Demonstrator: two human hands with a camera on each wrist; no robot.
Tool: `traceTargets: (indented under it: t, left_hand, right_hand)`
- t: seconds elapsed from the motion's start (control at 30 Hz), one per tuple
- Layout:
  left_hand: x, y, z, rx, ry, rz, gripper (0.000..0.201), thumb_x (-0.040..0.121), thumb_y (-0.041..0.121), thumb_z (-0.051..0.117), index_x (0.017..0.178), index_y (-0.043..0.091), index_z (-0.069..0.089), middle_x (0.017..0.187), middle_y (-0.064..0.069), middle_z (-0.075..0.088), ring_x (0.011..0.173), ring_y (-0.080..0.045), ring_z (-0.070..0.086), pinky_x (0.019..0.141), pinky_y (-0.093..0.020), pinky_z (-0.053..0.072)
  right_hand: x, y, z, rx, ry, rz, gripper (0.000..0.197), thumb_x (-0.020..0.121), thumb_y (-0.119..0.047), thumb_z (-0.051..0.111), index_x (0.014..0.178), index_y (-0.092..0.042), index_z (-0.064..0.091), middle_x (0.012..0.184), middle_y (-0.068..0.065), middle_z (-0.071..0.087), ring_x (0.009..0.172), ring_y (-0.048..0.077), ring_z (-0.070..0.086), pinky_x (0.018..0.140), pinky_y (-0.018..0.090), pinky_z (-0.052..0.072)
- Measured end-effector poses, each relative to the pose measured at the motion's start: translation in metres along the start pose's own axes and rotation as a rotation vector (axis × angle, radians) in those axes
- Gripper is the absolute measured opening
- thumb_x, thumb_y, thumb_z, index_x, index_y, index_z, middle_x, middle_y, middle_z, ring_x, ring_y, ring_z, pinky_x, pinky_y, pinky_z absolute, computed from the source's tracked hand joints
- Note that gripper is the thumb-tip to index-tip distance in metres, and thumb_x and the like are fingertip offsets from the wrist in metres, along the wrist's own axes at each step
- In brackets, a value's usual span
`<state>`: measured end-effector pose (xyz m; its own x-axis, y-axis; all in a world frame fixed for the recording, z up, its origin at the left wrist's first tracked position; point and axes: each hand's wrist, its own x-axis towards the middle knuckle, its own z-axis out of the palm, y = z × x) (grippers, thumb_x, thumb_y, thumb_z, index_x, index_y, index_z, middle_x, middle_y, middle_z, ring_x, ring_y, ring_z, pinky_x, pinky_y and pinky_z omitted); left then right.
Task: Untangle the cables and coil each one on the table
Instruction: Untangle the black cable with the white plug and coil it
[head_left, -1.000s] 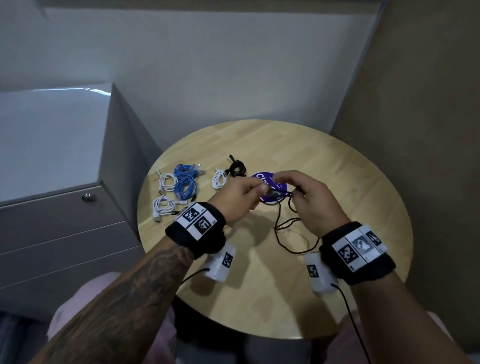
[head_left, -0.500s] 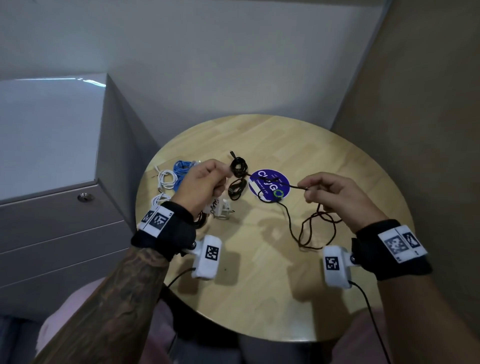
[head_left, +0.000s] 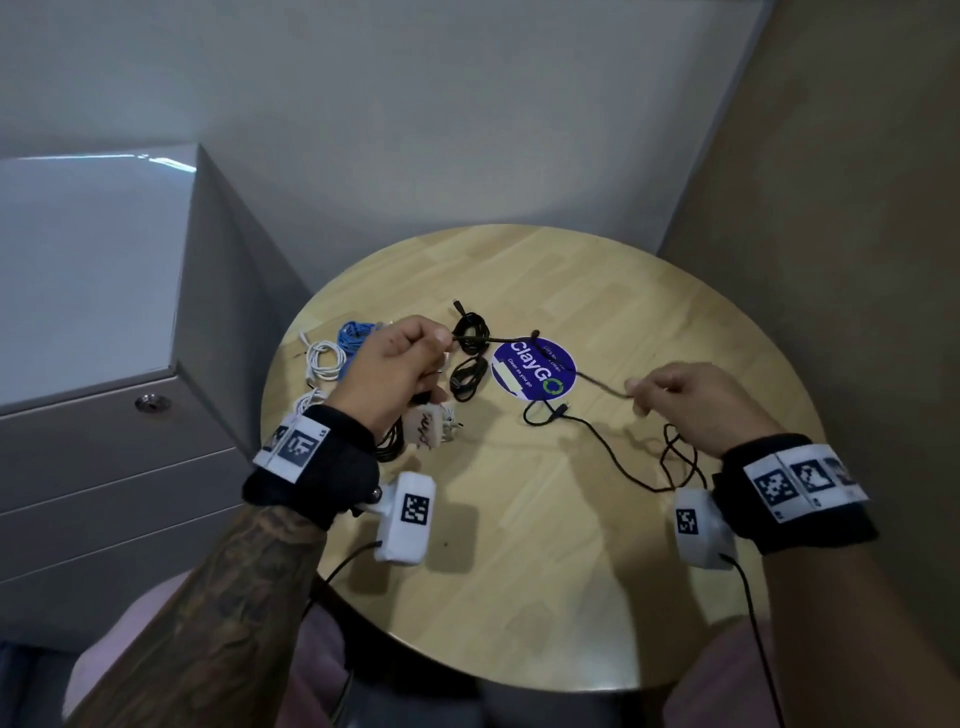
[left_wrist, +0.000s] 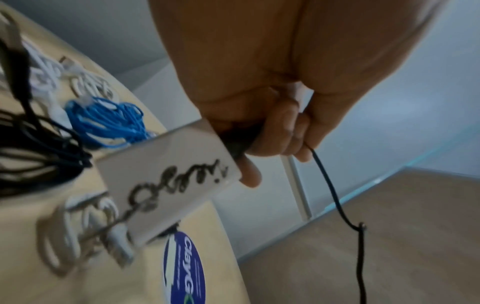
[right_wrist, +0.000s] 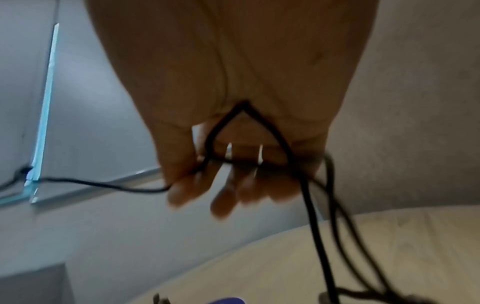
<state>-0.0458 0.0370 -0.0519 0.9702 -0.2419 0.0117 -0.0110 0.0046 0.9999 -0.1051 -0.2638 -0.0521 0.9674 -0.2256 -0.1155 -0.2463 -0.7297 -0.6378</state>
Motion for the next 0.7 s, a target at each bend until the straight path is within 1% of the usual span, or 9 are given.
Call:
traceTargets:
  t: [0.1,0.17,0.2,0.27,0.3,0.4,0.5,0.6,0.7]
  left_hand:
    - [-0.002,-0.004,0.02,-0.025,-0.094,0.001,0.019,0.101,0.007,0.048,0.084,0.009,0.057,0.052,0.01,0.039,0.044,-0.008,0.031,0.064,-0.036,0.05]
    - [-0.003,-0.008,0.033,-0.043,-0.129,0.004,0.019,0.1,0.005,0.048,0.084,0.008,0.056,0.051,0.009,0.037,0.043,-0.008,0.03,0.066,-0.037,0.054]
    - [-0.002,-0.009,0.039,-0.043,-0.127,0.004,0.018,0.1,0.005,0.048,0.084,0.007,0.056,0.051,0.008,0.037,0.043,-0.008,0.031,0.066,-0.037,0.055]
    - [-0.001,-0.012,0.044,-0.04,-0.099,-0.002,0.016,0.1,0.005,0.049,0.086,0.006,0.056,0.052,0.006,0.039,0.042,-0.009,0.035,0.066,-0.038,0.055]
    - [0.0,-0.014,0.044,-0.041,-0.082,-0.006,0.016,0.1,0.006,0.049,0.086,0.005,0.057,0.052,0.005,0.04,0.043,-0.01,0.036,0.064,-0.037,0.054]
    - [0.0,-0.014,0.042,-0.009,-0.04,0.017,0.02,0.099,0.006,0.051,0.081,0.01,0.058,0.056,0.0,0.038,0.046,-0.012,0.032,0.052,-0.029,0.04]
    - [0.0,-0.016,0.035,0.105,-0.029,0.07,0.021,0.097,0.008,0.056,0.077,0.014,0.06,0.056,0.0,0.039,0.047,-0.009,0.03,0.046,-0.022,0.026]
    - [0.0,-0.022,0.032,0.183,-0.053,0.058,0.019,0.096,0.01,0.059,0.077,0.013,0.063,0.061,-0.006,0.045,0.044,-0.004,0.031,0.046,-0.021,0.026]
    - [-0.007,-0.022,0.036,0.203,-0.2,-0.065,0.022,0.099,0.009,0.052,0.083,0.005,0.067,0.048,0.01,0.043,0.042,-0.004,0.03,0.045,-0.021,0.023]
  right_hand:
    - [-0.005,-0.008,0.011,-0.079,-0.081,-0.082,0.022,0.097,-0.04,0.062,0.101,-0.023,0.076,0.112,-0.008,0.072,0.095,0.012,0.068,0.081,0.024,0.051]
    - [-0.014,-0.026,0.022,0.278,-0.122,-0.133,0.032,0.104,-0.039,0.05,0.117,-0.02,0.071,0.114,-0.007,0.074,0.106,0.003,0.067,0.079,0.008,0.045]
    - [-0.017,-0.036,0.029,0.54,-0.196,-0.092,0.039,0.104,-0.042,0.045,0.12,-0.015,0.069,0.109,-0.001,0.076,0.104,0.004,0.069,0.078,0.007,0.045]
    - [-0.02,-0.047,0.036,0.921,-0.348,-0.003,0.052,0.095,-0.046,0.048,0.12,-0.004,0.064,0.085,0.009,0.074,0.085,0.019,0.073,0.071,0.018,0.052]
    - [-0.02,-0.047,0.037,0.99,-0.382,-0.007,0.052,0.091,-0.043,0.054,0.119,0.0,0.061,0.071,0.006,0.066,0.068,0.019,0.067,0.063,0.022,0.052]
    - [-0.017,-0.043,0.028,0.768,-0.237,-0.124,0.018,0.092,-0.02,0.068,0.101,-0.008,0.056,0.054,-0.007,0.047,0.046,0.007,0.036,0.046,0.019,0.036]
    - [-0.014,-0.034,0.015,0.389,-0.04,-0.271,0.015,0.094,-0.02,0.069,0.086,-0.012,0.062,0.063,-0.006,0.066,0.057,0.005,0.052,0.061,0.021,0.041]
    - [-0.009,-0.028,0.008,0.315,0.083,-0.332,0.023,0.097,-0.027,0.065,0.076,-0.019,0.065,0.061,-0.004,0.059,0.06,0.011,0.05,0.065,0.032,0.042]
    - [-0.006,-0.026,0.005,0.2,0.233,-0.346,0.033,0.099,-0.039,0.059,0.069,-0.026,0.062,0.059,-0.005,0.057,0.06,0.018,0.051,0.062,0.037,0.045]
